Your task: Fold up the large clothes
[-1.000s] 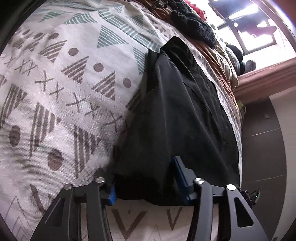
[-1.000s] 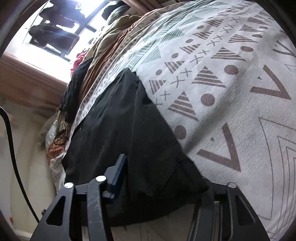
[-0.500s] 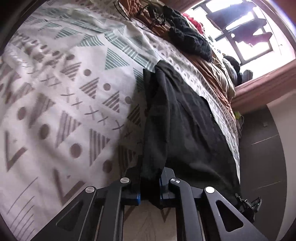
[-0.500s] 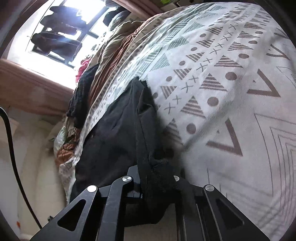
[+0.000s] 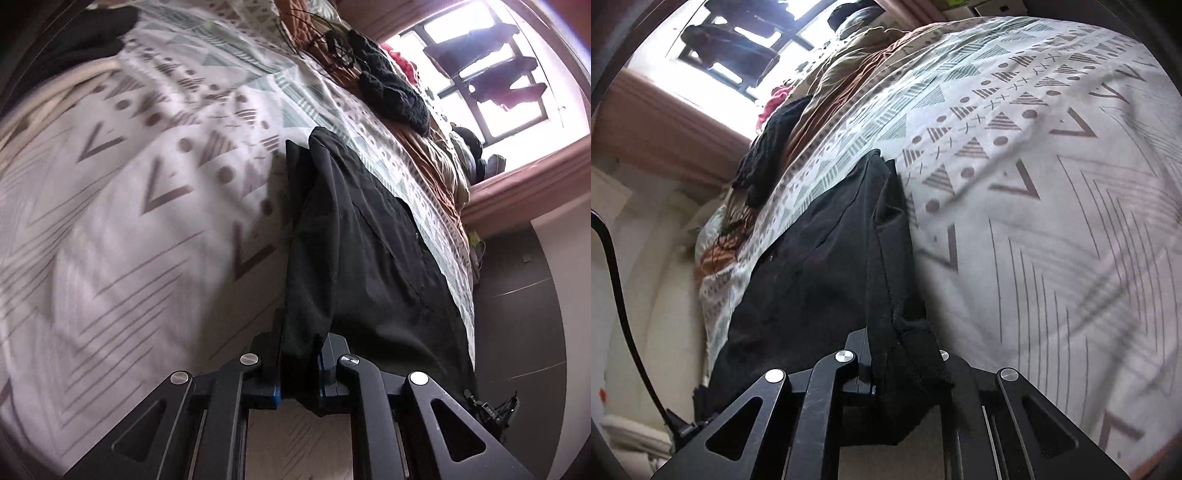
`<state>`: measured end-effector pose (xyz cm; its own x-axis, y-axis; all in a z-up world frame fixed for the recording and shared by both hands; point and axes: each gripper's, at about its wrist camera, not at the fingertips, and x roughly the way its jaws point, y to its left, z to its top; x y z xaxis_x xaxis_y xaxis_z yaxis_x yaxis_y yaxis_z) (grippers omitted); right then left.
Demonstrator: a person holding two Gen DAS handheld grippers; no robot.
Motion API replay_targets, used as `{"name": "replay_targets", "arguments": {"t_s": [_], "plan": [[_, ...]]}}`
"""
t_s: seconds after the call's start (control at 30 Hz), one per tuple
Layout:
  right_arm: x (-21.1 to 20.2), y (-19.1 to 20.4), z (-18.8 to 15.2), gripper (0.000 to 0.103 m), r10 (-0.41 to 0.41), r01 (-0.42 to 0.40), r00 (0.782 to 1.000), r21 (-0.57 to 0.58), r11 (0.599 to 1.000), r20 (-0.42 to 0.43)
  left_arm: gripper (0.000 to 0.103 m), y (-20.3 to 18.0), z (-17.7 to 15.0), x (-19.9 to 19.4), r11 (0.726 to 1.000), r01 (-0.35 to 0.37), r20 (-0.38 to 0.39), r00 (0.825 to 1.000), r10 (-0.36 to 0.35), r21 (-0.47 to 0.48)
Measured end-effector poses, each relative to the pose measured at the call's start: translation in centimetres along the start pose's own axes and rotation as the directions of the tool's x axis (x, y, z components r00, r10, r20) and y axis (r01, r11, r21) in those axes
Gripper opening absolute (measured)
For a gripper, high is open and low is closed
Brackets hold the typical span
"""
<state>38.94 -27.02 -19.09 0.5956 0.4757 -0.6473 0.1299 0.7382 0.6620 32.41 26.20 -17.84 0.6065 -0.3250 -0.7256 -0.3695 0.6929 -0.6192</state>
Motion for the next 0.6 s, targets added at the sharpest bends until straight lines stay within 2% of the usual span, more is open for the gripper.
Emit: {"name": "replay_targets", "arguments": {"t_s": [0.2,0.43,0.47,0.53,0.57,0.6], "plan": [[-1.4,-0.4,-2.8,0.011,-0.01,0.01,1.0,-0.02,1.0,-0.009,0.013,1.8,-2.8,-2.1,1.0,-0.007,0.015,1.0,0.008,-0.01],[-2.7,-1.3,-5.7,0.011,-0.02,0.019,0.999,-0.021,1.0,-0.025,0.014,3.2,-4.4,-3.6,1.0,-0.003,0.007,1.0,0.003,-0.007],[-2.8,-1.3,-6.0,0.015,-0.031,0.031,0.999,-0.023,0.999,-0.029,0.017,3.3,-4.5,-3.6,1.0,-0.005,0.001,1.0,0.005,0.007],[-3.0,-1.6,-6.3,0.027,-0.119,0.117,0.992,-0.037,0.992,-0.04,0.021,3.2,-4.5,-3.5,1.0,-0.015,-0.006,1.0,0.015,0.019],[-3.4,-1.7,-6.3,0.04,-0.161,0.16,0.986,-0.043,0.986,-0.036,0.025,3.4,-4.6,-3.5,1.0,-0.018,-0.008,1.0,0.018,0.013],[-3.9,-1.8,-6.2,0.048,-0.222,0.221,0.975,-0.045,0.974,-0.022,0.027,3.7,-4.6,-3.3,1.0,-0.018,-0.016,1.0,0.018,-0.002]]}}
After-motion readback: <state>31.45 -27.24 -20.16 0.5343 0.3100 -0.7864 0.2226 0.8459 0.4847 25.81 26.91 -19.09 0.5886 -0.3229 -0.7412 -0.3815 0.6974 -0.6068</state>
